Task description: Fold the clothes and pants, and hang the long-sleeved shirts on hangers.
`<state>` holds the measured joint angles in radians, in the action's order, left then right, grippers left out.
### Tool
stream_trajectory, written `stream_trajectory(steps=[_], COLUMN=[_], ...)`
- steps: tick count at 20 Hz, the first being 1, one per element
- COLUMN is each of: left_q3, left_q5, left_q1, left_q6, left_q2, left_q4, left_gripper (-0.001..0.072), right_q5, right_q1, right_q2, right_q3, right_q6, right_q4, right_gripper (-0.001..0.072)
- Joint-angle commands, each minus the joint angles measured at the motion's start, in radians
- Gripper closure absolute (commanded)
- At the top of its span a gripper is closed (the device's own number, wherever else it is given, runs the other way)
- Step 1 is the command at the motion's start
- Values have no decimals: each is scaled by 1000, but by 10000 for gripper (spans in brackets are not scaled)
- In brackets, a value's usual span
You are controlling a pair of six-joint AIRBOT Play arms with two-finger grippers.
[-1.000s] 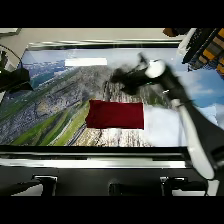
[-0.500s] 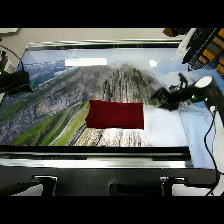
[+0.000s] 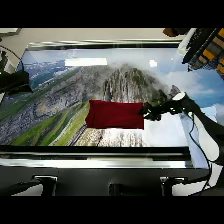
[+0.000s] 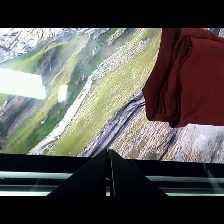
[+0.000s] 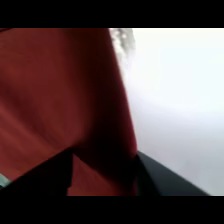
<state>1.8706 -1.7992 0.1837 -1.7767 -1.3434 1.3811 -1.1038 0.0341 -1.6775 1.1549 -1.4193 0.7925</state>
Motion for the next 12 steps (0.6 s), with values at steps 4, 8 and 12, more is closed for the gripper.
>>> stream_trajectory(steps=[4, 8, 12], left_q3=[0, 0, 0], left_q5=[0, 1, 7], left_q1=[0, 0, 0], left_q6=[1, 1, 1], left_q2=[0, 0, 0], left_q4=[0, 0, 0], left_gripper=[692, 692, 693], right_q5=[50, 51, 55], right_q1=[-32, 51, 199], right_q2=[0, 30, 30], right_q3=[16, 189, 396], right_q6=[6, -117, -268], right_q4=[-90, -68, -51], right_gripper=[683, 684, 684])
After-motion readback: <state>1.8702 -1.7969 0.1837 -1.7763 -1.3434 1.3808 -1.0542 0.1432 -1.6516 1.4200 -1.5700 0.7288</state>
